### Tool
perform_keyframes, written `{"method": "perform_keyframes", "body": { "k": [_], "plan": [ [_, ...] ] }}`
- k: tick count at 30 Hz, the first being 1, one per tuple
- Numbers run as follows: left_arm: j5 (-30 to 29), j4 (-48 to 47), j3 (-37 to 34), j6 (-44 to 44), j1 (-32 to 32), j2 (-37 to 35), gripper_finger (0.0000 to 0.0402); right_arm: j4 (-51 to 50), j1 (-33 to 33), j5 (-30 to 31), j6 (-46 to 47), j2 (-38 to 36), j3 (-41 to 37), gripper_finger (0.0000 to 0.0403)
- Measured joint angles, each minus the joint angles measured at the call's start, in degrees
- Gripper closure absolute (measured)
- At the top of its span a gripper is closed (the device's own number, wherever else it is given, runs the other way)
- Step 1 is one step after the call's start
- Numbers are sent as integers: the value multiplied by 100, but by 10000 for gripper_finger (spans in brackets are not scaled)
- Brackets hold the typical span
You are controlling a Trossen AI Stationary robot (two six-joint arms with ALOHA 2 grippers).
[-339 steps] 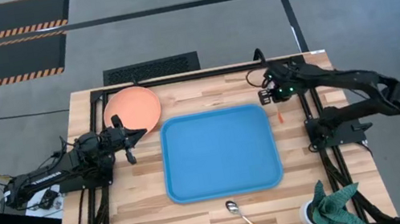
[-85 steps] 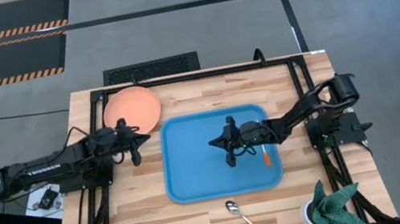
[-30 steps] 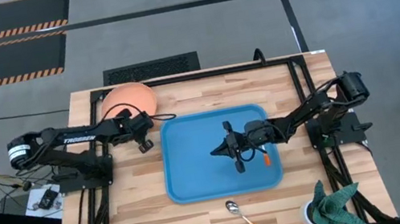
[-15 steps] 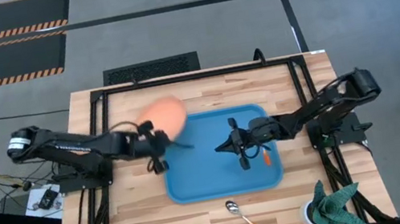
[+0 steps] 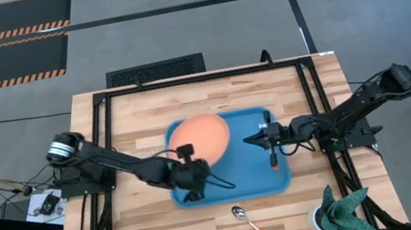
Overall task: Pick and place plate/cup/fork/spoon on tray
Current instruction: Put the light orange plate on the blue serving tray to the left of the orange fork
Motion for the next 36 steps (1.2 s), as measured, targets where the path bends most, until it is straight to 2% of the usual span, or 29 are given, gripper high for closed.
{"method": "perform_keyframes", "body": {
  "k": [7,13,22,32,36],
  "plan": [
    [162,-78,738,86,0,802,401,-9,30,69,-84,-209,-114,400],
    [247,-125,1100,-27,-72,1211,401,-70,12,89,-101,-206,-114,400],
    [478,-116,1102,-324,-79,1235,401,-68,12,137,-101,-206,-114,400],
    [521,363,1098,-212,62,1334,401,-1,13,194,-101,-202,-111,400],
    [773,521,1096,-134,157,1363,401,21,14,192,-125,-200,-111,400]
  ]
}}
